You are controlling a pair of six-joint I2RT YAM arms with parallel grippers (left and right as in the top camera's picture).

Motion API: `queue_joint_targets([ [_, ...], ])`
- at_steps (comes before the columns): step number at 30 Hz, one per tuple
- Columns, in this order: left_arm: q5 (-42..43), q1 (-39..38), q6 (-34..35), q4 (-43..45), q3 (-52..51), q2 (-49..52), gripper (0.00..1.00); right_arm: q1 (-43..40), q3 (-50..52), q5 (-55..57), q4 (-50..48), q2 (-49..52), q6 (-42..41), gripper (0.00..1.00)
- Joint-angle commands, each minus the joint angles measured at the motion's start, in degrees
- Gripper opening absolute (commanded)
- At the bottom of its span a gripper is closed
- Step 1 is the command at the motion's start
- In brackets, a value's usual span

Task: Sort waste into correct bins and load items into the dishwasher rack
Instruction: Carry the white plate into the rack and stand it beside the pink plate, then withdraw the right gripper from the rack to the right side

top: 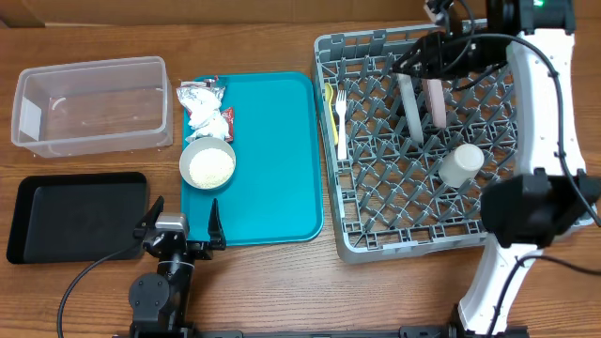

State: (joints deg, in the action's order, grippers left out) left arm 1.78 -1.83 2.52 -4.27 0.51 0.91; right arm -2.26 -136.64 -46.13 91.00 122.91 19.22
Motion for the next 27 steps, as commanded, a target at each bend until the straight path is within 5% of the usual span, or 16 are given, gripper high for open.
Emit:
queue_joint_targets([
  [1,0.61,0.31,-1.09,0.02,-0.24,-0.20,1.00,1.92,-2.95,-1.51,-0.04,-10.08,-0.81,0.51],
  [10,0.61,0.31,-1.09,0.02,-0.24,-0.20,1.00,12.17,-2.95,8.90,0.11,-24.37,-3.82,0.52],
  [16,0.61,0.31,-1.09,0.02,-0.24,-0.20,1.00,16.83,-2.95,30.29,-2.62,-32.92,-27.78,0.57],
  [20,0.61,0.31,-1.09,0.02,-0.24,-0.20,1.00,16.83,-2.95,33.68,-4.52,-39.95,-31.32,0.62],
  [23,0.61,0.31,-1.09,0.02,-0.24,-0.20,1.00,16.83,-2.95,33.68,-5.46,-44.13,-31.30,0.70],
  [24,0.61,0.31,-1.09,0.02,-0.24,-0.20,1.00,16.83,-2.95,33.70,-5.46,-45.72,-31.28,1.00],
  [27,0.61,0.31,-1.09,0.02,-0.24,-0.20,1.00,16.83,-2.95,33.70,-4.72,-48.94,-31.26,1.00],
])
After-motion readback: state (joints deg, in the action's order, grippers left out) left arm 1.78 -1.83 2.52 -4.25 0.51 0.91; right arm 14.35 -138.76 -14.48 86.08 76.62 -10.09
